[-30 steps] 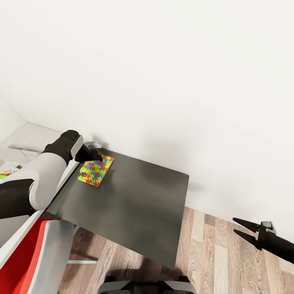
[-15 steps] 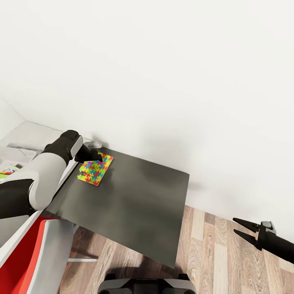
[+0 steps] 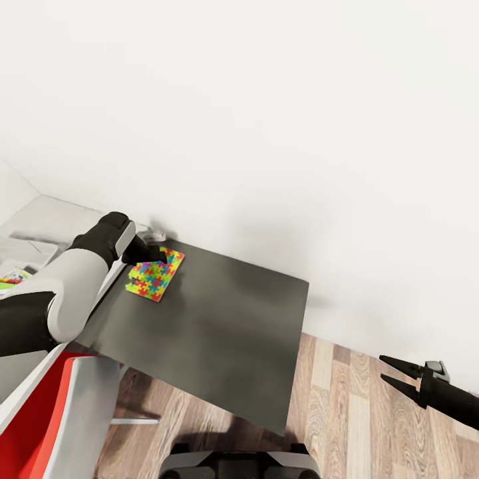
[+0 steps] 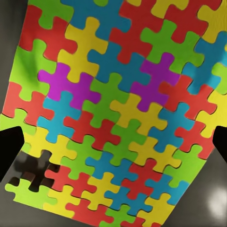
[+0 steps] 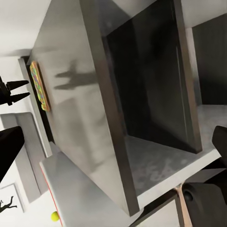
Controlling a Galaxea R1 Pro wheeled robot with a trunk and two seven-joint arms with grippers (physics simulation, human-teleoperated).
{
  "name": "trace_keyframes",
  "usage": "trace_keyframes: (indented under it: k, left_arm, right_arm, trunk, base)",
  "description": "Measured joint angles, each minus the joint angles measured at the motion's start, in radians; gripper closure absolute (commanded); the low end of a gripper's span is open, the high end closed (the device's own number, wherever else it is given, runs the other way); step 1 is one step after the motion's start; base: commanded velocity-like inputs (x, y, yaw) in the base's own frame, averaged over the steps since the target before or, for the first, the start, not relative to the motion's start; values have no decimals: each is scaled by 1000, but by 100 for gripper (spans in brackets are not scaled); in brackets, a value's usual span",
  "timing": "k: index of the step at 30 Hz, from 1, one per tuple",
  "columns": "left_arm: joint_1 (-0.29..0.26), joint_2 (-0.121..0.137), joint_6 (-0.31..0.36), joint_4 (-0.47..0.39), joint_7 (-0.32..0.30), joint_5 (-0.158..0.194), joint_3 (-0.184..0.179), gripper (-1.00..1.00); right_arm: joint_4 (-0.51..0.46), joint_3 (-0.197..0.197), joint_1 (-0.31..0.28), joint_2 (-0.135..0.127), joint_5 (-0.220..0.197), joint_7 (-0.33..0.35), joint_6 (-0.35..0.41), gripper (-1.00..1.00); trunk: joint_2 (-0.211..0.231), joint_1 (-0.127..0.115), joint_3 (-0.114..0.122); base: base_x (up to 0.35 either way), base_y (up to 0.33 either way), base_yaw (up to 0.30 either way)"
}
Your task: Put all the toys in the child's room - the three board games (two on the bed and one on the table), the two jigsaw puzzles on the table, and the tennis ball on the table - inside the toy box on the table in the child's room.
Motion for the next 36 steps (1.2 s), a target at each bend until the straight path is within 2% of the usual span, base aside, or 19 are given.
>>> trace_keyframes:
  k: [11, 36]
  left_arm:
    - [0, 0, 0, 0, 0, 0, 0, -100]
    - [0, 1, -1, 0, 0, -1, 1, -100]
  right_arm:
    - [1, 0, 0, 0, 0, -1, 0, -100]
    - [2, 0, 0, 0, 0, -2, 0, -100]
  trunk:
    - [0, 0, -12]
    - [0, 0, -13]
  base:
    - [-89, 0, 0]
    - [-15, 0, 0]
